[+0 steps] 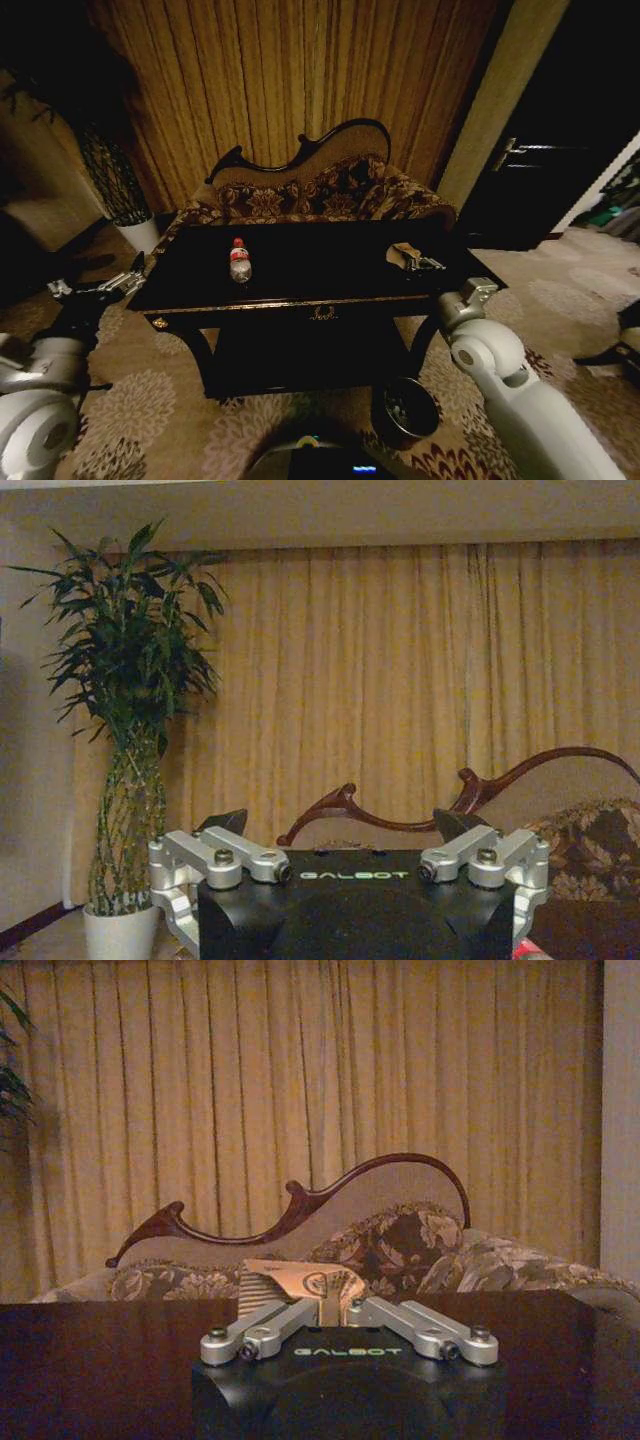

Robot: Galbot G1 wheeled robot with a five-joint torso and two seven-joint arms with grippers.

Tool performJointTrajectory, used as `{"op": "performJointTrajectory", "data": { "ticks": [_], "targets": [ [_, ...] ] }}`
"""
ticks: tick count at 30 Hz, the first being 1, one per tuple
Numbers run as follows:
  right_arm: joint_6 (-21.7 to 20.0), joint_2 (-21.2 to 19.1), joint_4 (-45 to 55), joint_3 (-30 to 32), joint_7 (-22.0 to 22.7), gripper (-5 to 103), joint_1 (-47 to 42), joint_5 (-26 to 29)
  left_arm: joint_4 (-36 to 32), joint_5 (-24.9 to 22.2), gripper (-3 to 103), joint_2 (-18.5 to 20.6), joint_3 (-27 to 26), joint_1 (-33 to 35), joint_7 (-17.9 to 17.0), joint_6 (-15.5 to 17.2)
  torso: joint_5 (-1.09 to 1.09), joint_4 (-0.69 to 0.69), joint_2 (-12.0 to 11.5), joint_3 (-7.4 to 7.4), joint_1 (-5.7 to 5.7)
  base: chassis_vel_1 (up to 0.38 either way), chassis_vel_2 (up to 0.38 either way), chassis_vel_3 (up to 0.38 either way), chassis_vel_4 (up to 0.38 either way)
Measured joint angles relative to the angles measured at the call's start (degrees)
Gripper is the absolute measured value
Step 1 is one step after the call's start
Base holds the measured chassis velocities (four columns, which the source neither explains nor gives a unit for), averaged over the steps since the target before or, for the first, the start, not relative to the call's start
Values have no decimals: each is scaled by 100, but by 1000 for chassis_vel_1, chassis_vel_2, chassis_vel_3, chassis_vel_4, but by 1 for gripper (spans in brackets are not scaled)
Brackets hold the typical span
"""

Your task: Move to the front of the table and place the trash on the table into the trash bin.

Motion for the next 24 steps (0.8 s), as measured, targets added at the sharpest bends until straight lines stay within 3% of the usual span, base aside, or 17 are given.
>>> {"op": "performJointTrajectory", "data": {
  "ticks": [24],
  "targets": [
    [84,65,-195,-166,-16,1,86,-228,0,22,100,8,-8,-10,9,-10,-1,0,1,-1,-1,109,-107,-109,107]
  ]
}}
